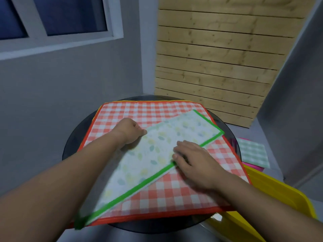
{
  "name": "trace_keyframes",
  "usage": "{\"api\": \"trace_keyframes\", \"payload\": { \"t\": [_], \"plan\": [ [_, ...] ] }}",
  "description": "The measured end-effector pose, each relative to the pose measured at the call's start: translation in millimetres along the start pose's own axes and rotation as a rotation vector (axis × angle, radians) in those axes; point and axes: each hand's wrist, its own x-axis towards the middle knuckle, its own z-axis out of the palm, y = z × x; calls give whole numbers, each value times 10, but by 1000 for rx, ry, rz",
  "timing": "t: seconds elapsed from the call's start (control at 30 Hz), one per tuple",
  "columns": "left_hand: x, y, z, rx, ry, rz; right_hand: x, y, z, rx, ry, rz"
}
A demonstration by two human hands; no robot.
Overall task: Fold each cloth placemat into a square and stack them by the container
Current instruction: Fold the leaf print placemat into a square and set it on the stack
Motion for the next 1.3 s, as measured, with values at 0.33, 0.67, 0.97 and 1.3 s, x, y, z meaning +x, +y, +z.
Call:
{"api": "trace_keyframes", "payload": {
  "t": [0.33, 0.67, 0.97, 1.3],
  "plan": [
    [-212, -226, 172, -478, 113, -301, -93, -157, -35, 69, -86, -96],
    [-824, -430, 284, 257, 261, 375, -177, -86, -46, -42, -199, -85],
    [-1454, -726, 126, 350, -257, 776, -529, -388, -60, 128, -113, -225],
    [-1729, -983, 229, 314, -302, 743, -918, -527, 186, 94, -213, -255]
  ]
}}
